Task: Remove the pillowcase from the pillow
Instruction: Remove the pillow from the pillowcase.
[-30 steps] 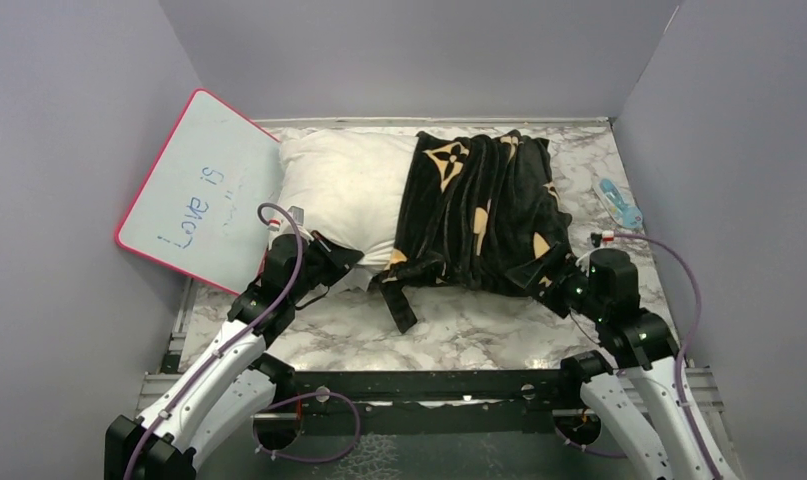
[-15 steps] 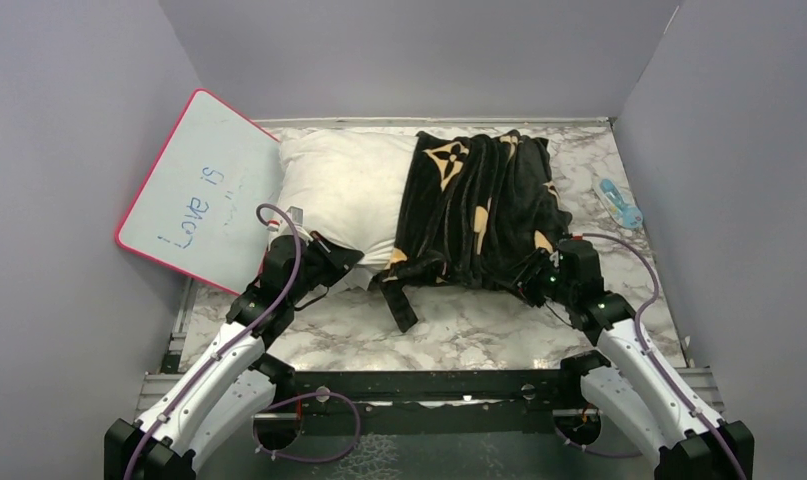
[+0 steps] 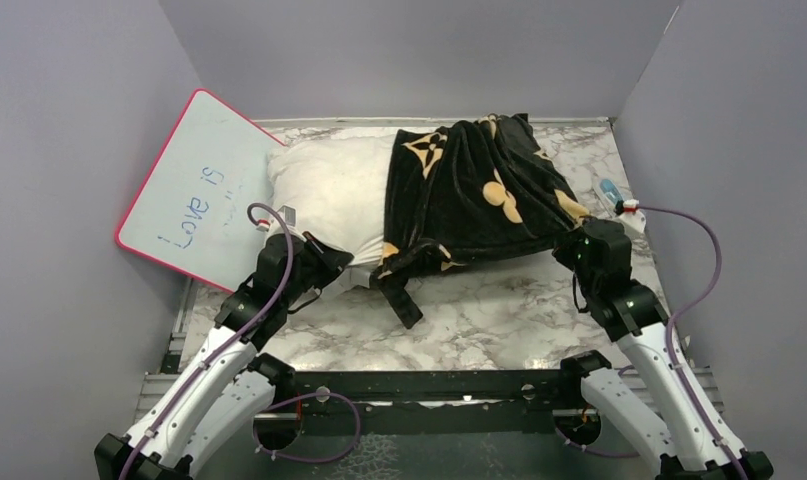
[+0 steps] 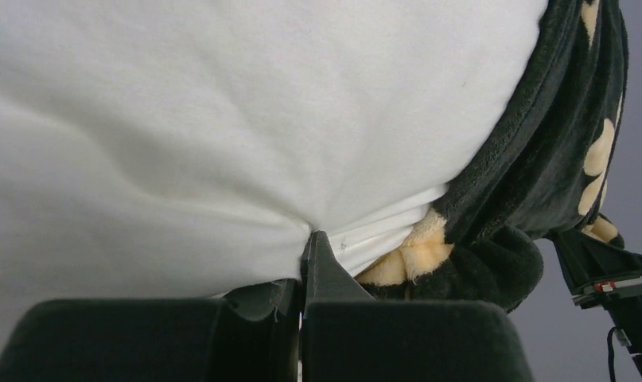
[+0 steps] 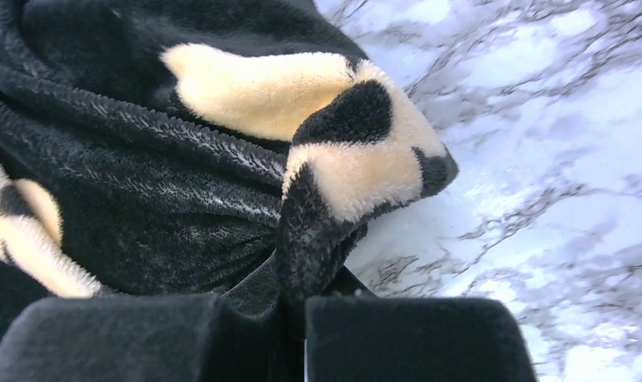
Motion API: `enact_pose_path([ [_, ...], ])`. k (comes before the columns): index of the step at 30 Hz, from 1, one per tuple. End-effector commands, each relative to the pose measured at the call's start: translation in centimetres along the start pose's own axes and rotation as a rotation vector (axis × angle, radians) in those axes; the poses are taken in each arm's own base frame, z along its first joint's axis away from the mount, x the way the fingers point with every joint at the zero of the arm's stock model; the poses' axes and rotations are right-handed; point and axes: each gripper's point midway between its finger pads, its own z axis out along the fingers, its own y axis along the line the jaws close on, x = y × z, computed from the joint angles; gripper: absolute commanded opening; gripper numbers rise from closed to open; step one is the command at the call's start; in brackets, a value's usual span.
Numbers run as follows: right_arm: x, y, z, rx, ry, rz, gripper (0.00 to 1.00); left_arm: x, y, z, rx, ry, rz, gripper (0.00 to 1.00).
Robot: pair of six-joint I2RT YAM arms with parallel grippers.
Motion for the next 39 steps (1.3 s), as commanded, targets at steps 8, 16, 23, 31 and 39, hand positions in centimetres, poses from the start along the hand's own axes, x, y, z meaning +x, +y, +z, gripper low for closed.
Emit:
enact_pose_path([
  [8, 0.2, 4.1, -3.6, -0.182, 0.171, 0.024, 0.42, 0.5, -0.1, -0.3, 0.046, 0.007, 0.005, 0.00],
  [16, 8.7, 7.1, -8.2, -0.471, 0.568, 0.297, 0.67, 1.7, -1.6, 0.3, 0.124, 0.076, -0.015, 0.00],
  [23, 12.2, 9.0, -9.8, -0.686, 0.773, 0.288, 0.75, 1.5, -2.0, 0.1, 0.138, 0.074, -0.014, 0.00],
  [31, 16.1, 8.7, -5.9, -0.551, 0.723, 0.302, 0.90, 1.6, -2.2, 0.1, 0.153, 0.075, -0.012, 0.00],
  [39, 16.7, 11.3, -2.5, -0.448, 0.528, 0.277, 0.86, 1.4, -2.6, -0.1, 0.164, 0.075, -0.010, 0.00],
])
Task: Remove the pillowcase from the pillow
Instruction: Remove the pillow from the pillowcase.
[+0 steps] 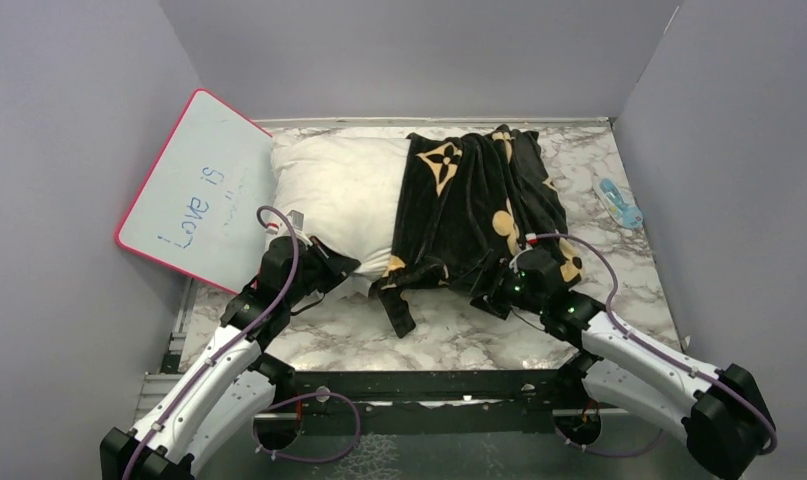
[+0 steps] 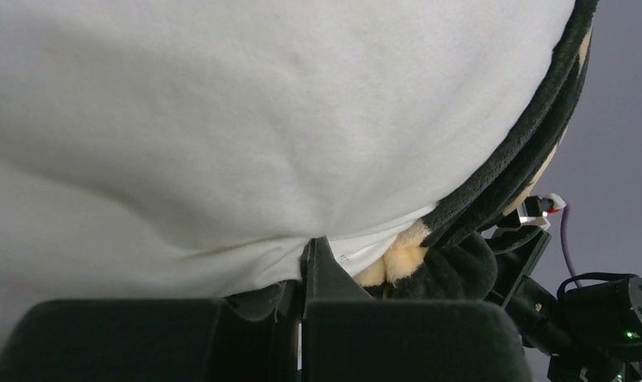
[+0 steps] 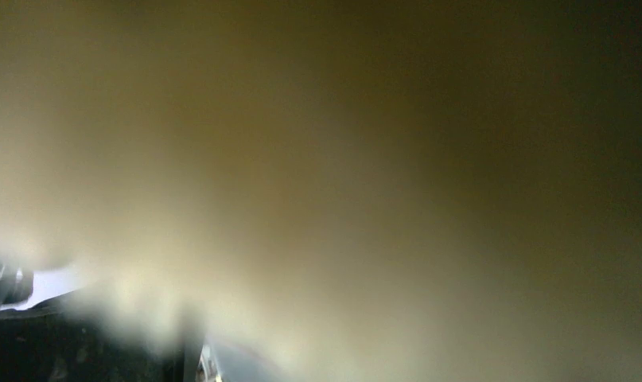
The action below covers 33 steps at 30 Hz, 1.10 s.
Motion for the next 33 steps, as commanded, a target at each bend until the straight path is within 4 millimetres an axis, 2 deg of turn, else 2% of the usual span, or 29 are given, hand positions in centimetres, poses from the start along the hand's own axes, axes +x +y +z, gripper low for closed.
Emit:
enact_pose_path([
  [1, -5.8, 2.0, 1.0, -0.016, -0.313, 0.043, 0.84, -1.0, -2.6, -0.5, 0.102, -0.025, 0.011, 0.00],
  [2, -6.7, 1.7, 0.9, -0.010, -0.367, 0.056, 0.81, -1.0, -2.7, -0.6, 0.103, -0.027, 0.010, 0.00],
  [4, -8.2, 1.5, 0.2, -0.002, -0.456, 0.066, 0.67, -1.0, -2.6, -0.7, 0.101, -0.026, 0.009, 0.00],
  [6, -9.3, 0.9, -0.7, 0.047, -0.523, 0.086, 0.44, -1.0, -2.6, -0.8, 0.095, -0.027, 0.010, 0.00],
  [9, -10.6, -1.2, -2.5, 0.201, -0.600, 0.085, 0.04, -1.1, -2.3, -1.0, 0.078, -0.034, 0.016, 0.00],
  [10, -11.1, -1.8, -3.4, 0.246, -0.631, 0.074, 0.01, -1.2, -2.1, -1.1, 0.071, -0.038, 0.020, 0.00],
  [13, -12.8, -3.2, -6.6, 0.388, -0.735, -0.036, 0.00, -1.5, -1.6, -1.3, 0.039, -0.052, 0.033, 0.00],
  [17, -15.2, -5.8, -12.6, 0.680, -0.885, -0.157, 0.00, -2.0, -0.9, -1.6, -0.008, -0.074, 0.055, 0.00],
  [19, -15.7, -6.2, -14.6, 0.771, -0.909, -0.200, 0.00, -2.0, -0.7, -1.7, -0.021, -0.077, 0.060, 0.00],
  [21, -15.7, -5.9, -15.5, 0.784, -0.906, -0.206, 0.00, -2.0, -0.6, -1.7, -0.020, -0.077, 0.057, 0.00],
  [23, -15.4, -5.0, -15.2, 0.723, -0.869, -0.204, 0.00, -1.9, -0.5, -1.7, -0.023, -0.075, 0.051, 0.00],
  [26, -14.1, -2.2, -13.3, 0.538, -0.751, -0.199, 0.03, -1.8, -0.9, -1.7, 0.000, -0.070, 0.044, 0.00],
  [29, -11.3, 1.1, -11.2, 0.305, -0.597, -0.132, 0.20, -1.6, -1.5, -1.6, 0.027, -0.059, 0.039, 0.00],
  [33, -6.1, 4.7, -8.3, 0.011, -0.335, -0.064, 0.40, -1.1, -1.9, -1.0, 0.062, -0.037, 0.026, 0.00],
])
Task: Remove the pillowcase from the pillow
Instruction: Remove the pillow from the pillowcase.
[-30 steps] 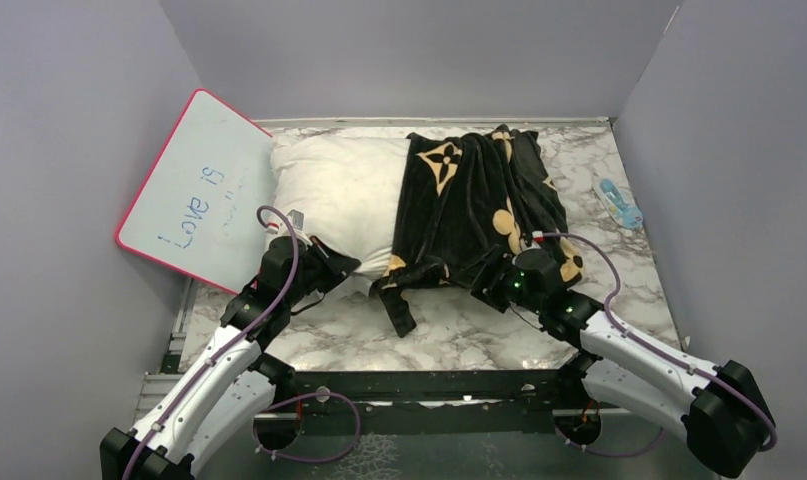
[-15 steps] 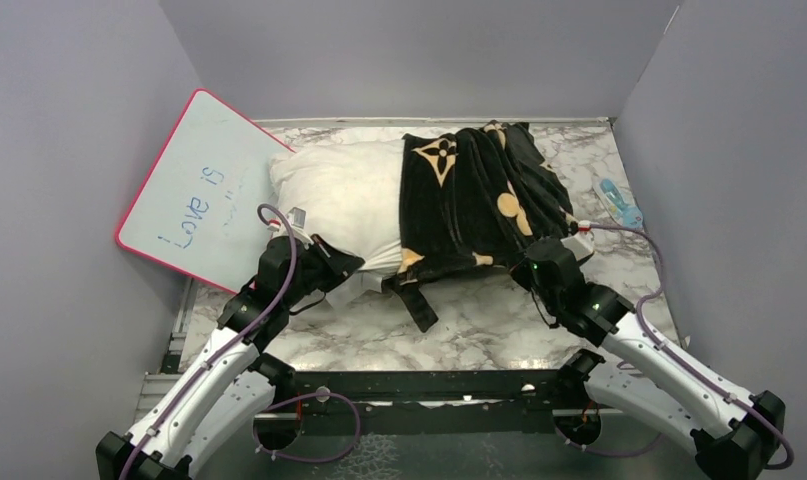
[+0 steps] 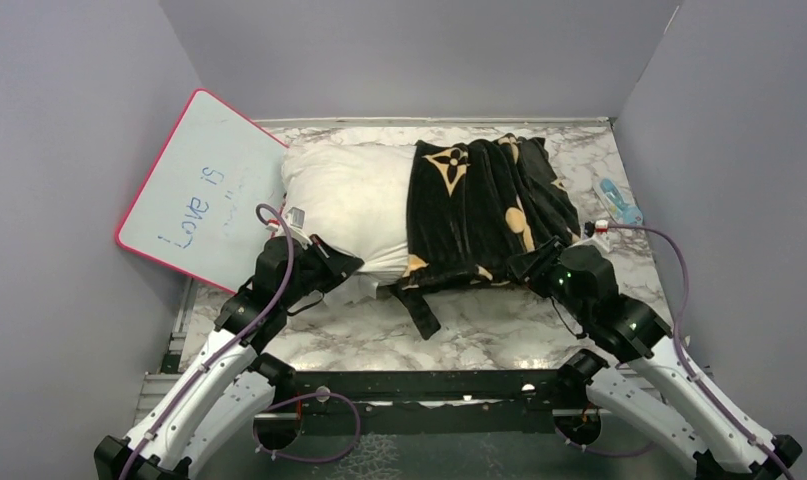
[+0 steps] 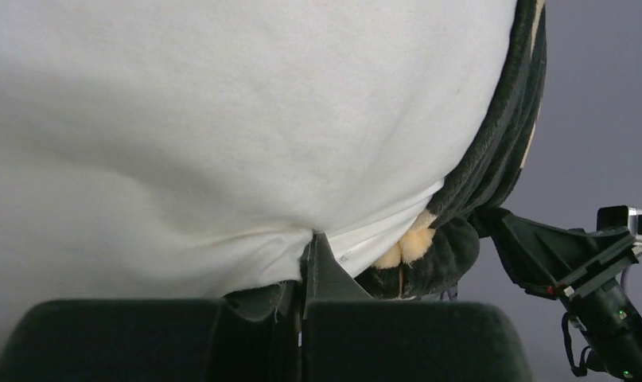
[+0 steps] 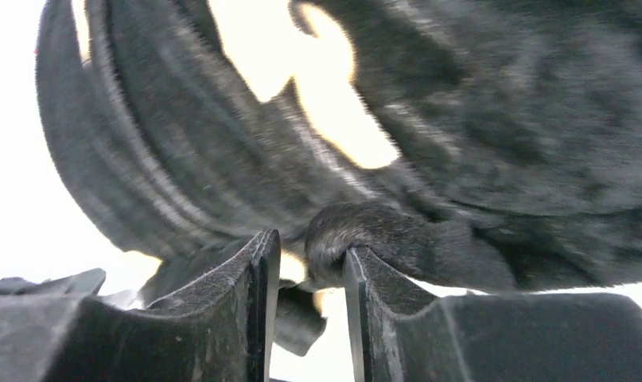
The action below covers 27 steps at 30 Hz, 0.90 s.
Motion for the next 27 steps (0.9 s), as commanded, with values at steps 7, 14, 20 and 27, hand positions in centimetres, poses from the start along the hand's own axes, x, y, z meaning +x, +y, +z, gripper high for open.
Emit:
enact_pose_path([
  [7, 8.1, 8.5, -1.3, -0.444, 0.458, 0.164, 0.58, -0.4, -0.2, 0.8, 0.033, -0.017, -0.007, 0.00],
  [14, 6.8, 10.3, 1.3, -0.402, 0.361, 0.195, 0.70, -0.6, -0.6, 0.5, 0.046, -0.029, -0.007, 0.00],
  [20, 9.1, 10.6, 3.4, -0.345, 0.445, 0.184, 0.71, -0.6, -0.6, 0.5, 0.046, -0.024, -0.007, 0.00],
  [27, 3.6, 6.9, 4.4, -0.174, 0.123, 0.028, 0.01, -0.8, -0.5, 0.2, 0.029, -0.031, 0.005, 0.00],
])
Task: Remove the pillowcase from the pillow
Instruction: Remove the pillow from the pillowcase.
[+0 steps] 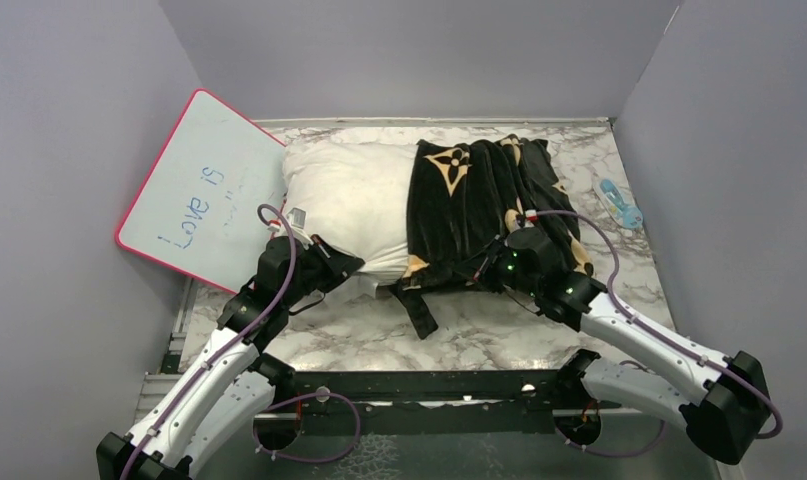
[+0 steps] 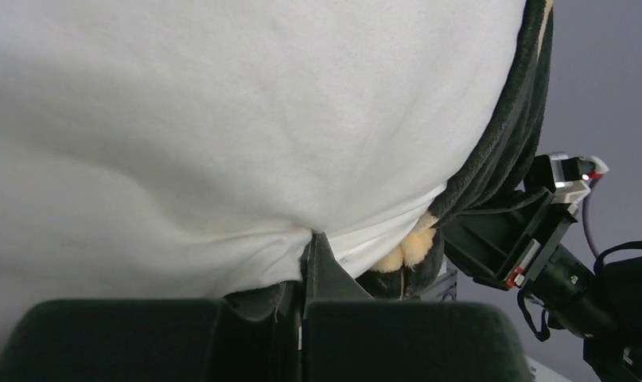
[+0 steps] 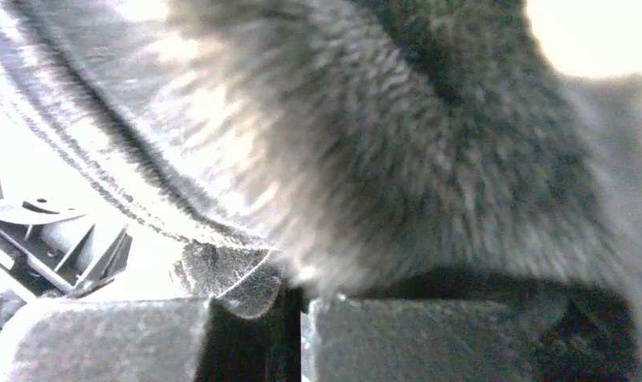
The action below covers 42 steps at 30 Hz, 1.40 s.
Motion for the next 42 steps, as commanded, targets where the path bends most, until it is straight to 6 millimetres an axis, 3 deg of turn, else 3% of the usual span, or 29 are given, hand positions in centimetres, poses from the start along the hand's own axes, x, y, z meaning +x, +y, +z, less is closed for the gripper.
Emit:
enact_pose_path([
  [1, -7.3, 0.1, -3.8, 0.089, -0.365, -0.164, 0.00, -1.1, -0.9, -0.5, 0.032, -0.041, 0.019, 0.00],
  [3, -10.5, -2.6, -6.7, 0.262, -0.535, -0.226, 0.01, -1.1, -0.7, -0.6, 0.017, -0.048, 0.025, 0.00],
  [5, -12.7, -6.4, -10.1, 0.486, -0.667, -0.206, 0.01, -1.3, -0.3, -0.8, -0.008, -0.058, 0.038, 0.00],
  [6, -13.5, -7.3, -11.8, 0.554, -0.710, -0.196, 0.01, -1.6, 0.0, -1.0, -0.026, -0.068, 0.046, 0.00],
  [9, -14.5, -7.2, -14.7, 0.576, -0.760, -0.185, 0.01, -2.7, 0.7, -2.0, -0.081, -0.124, 0.069, 0.00],
  [11, -14.4, -6.1, -14.4, 0.508, -0.742, -0.215, 0.01, -3.3, 0.7, -2.5, -0.088, -0.161, 0.072, 0.00],
  [14, -12.6, -3.8, -11.8, 0.375, -0.599, -0.245, 0.02, -3.3, 0.4, -2.6, -0.075, -0.158, 0.072, 0.00],
  [15, -11.5, -2.7, -10.8, 0.314, -0.529, -0.247, 0.08, -3.1, 0.2, -2.4, -0.066, -0.145, 0.072, 0.00],
  [17, -9.2, -0.5, -9.2, 0.179, -0.394, -0.266, 0.43, -2.6, -0.1, -2.0, -0.052, -0.112, 0.067, 0.00],
  [18, -7.9, 0.4, -8.7, 0.116, -0.333, -0.253, 0.52, -2.4, -0.3, -1.9, -0.040, -0.101, 0.063, 0.00],
  [23, -2.6, 4.5, -7.6, -0.186, -0.086, -0.156, 0.81, -2.1, -1.3, -1.5, 0.023, -0.087, 0.044, 0.00],
  [25, -1.1, 5.4, -7.4, -0.257, -0.009, -0.120, 0.85, -2.0, -1.5, -1.3, 0.034, -0.081, 0.042, 0.00],
  [30, 1.1, 5.6, -4.8, -0.245, 0.123, -0.078, 0.88, -1.7, -1.7, -0.7, 0.049, -0.064, 0.035, 0.00],
  [35, 0.3, 4.9, -1.9, -0.149, 0.051, -0.037, 0.82, -1.6, -1.9, -0.9, 0.061, -0.062, 0.031, 0.00],
  [39, -1.1, 2.9, -0.1, -0.029, -0.032, -0.023, 0.59, -1.6, -1.6, -1.2, 0.055, -0.068, 0.025, 0.00],
  [41, -3.3, 0.6, -0.2, 0.111, -0.148, -0.030, 0.46, -1.6, -1.4, -1.4, 0.045, -0.070, 0.027, 0.00],
  [42, -4.5, -0.6, -0.8, 0.181, -0.216, -0.037, 0.35, -1.7, -1.1, -1.5, 0.031, -0.076, 0.032, 0.00],
])
